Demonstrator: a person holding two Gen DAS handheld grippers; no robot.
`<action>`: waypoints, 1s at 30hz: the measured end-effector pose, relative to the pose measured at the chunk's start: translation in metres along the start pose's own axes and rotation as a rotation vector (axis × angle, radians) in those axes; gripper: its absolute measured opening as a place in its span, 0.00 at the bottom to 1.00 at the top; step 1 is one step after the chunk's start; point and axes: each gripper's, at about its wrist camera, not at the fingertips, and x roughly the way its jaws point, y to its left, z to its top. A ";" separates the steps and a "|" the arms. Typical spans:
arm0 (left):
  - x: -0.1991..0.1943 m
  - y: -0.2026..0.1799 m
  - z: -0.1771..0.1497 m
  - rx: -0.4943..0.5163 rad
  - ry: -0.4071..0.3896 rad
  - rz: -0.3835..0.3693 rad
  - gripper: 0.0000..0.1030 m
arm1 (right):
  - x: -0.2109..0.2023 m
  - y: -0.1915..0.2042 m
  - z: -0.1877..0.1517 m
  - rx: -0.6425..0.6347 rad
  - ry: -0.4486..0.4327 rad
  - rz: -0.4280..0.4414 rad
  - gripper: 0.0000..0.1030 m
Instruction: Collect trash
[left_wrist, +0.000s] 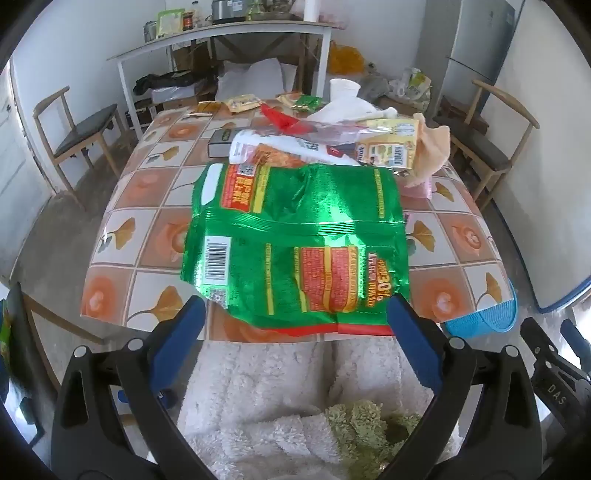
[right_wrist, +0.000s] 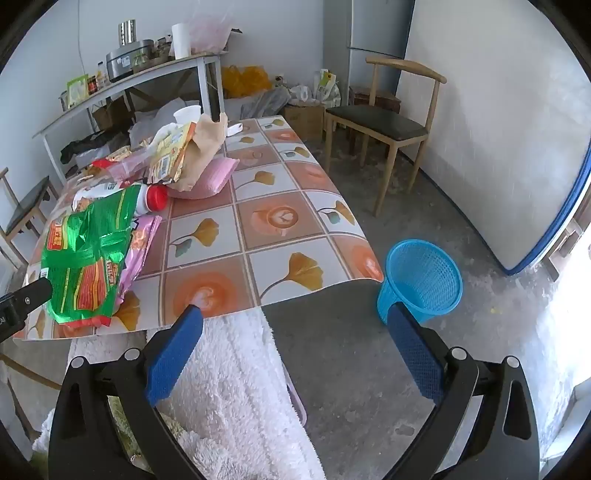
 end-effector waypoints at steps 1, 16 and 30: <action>-0.001 0.000 0.000 0.002 -0.007 0.005 0.92 | 0.000 0.000 0.000 -0.001 0.000 -0.002 0.95; -0.001 0.021 0.001 -0.050 -0.022 0.060 0.92 | 0.001 0.003 0.007 -0.009 -0.009 0.002 0.95; 0.003 0.026 0.002 -0.060 -0.011 0.070 0.92 | 0.002 0.003 0.006 -0.011 -0.005 0.001 0.95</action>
